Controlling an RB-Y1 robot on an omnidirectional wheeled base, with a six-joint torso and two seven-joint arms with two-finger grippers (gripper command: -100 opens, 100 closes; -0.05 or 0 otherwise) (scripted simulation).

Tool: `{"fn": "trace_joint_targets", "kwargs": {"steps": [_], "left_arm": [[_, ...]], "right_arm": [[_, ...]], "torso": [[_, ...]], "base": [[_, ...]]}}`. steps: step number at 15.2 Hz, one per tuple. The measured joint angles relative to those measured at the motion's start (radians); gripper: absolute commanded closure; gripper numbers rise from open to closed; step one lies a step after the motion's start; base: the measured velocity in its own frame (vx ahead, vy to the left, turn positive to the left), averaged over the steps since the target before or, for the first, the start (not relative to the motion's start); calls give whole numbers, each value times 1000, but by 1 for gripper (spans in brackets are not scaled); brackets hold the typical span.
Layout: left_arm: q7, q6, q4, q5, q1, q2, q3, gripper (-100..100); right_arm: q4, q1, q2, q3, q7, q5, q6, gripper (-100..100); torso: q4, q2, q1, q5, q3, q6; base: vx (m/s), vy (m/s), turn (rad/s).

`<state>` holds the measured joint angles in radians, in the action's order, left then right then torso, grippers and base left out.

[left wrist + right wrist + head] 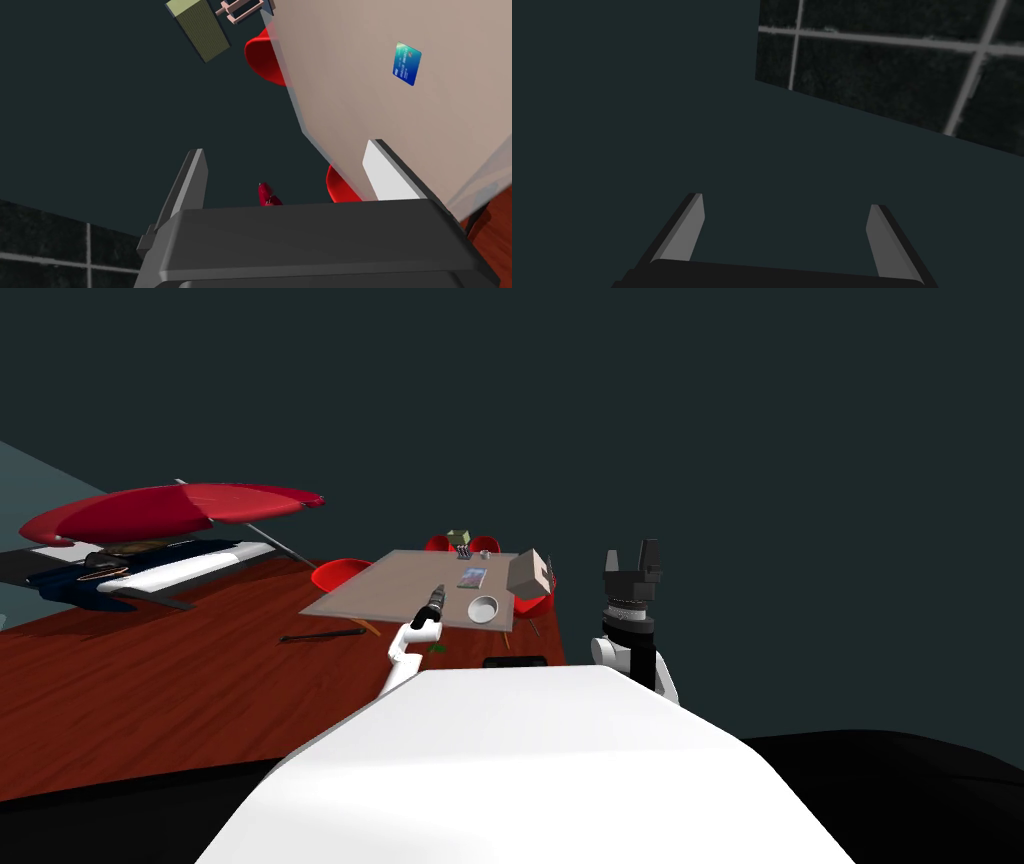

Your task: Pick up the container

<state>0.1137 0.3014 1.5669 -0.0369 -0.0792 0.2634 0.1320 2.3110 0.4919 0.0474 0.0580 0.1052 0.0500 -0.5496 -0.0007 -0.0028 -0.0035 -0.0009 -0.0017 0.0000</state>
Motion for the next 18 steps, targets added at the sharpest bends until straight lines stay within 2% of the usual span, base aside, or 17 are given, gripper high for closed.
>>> {"fn": "trace_joint_targets", "kwargs": {"steps": [2,5,9,16,18], "left_arm": [[2,47,-25,-4,20,-8,5,-100],[6,81,-75,-16,36,-27,12,-100],[8,134,-136,-9,64,-23,18,-100],[12,242,-300,-15,139,-52,37,-100],[14,280,-327,-20,151,-67,42,-100]], "right_arm": [[0,0,0,0,0,0,0,0],[0,0,0,0,0,0,0,0],[0,0,0,0,0,0,0,0],[0,0,0,0,0,0,0,0],[0,0,0,0,0,0,0,0]], "torso": [[0,0,0,0,0,0],[0,1,0,0,0,0],[0,1,1,0,0,0],[0,0,-1,0,0,0],[0,0,0,0,0,0]], "base": [[21,-38,6],[21,-39,10],[21,-35,10],[30,-54,13],[29,-47,13]]}}
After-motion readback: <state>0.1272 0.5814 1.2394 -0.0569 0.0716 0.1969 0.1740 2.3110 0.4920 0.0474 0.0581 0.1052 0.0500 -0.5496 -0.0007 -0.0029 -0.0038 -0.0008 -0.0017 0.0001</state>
